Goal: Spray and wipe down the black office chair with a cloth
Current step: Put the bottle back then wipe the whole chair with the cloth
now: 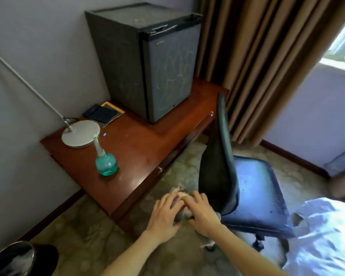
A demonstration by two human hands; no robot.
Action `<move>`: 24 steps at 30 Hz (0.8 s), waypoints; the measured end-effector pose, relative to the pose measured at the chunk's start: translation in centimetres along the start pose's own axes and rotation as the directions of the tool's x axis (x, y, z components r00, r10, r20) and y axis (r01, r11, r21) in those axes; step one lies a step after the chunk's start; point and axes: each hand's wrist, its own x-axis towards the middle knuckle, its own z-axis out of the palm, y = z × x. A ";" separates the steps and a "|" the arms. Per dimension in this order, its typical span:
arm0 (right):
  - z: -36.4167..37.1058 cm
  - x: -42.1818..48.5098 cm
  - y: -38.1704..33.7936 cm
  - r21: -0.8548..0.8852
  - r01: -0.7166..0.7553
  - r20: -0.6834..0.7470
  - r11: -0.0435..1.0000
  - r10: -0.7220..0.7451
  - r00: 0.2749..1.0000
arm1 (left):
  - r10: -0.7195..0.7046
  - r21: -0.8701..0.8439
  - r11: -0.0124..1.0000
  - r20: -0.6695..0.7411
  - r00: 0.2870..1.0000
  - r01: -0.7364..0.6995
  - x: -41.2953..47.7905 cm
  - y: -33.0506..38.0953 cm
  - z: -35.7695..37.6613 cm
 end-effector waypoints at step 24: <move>-5.4 -21.1 35.9 0.105 -0.142 -0.006 0.984 0.143 0.990 | 0.158 -0.117 0.983 0.174 0.972 -0.138 14.5 33.2 21.0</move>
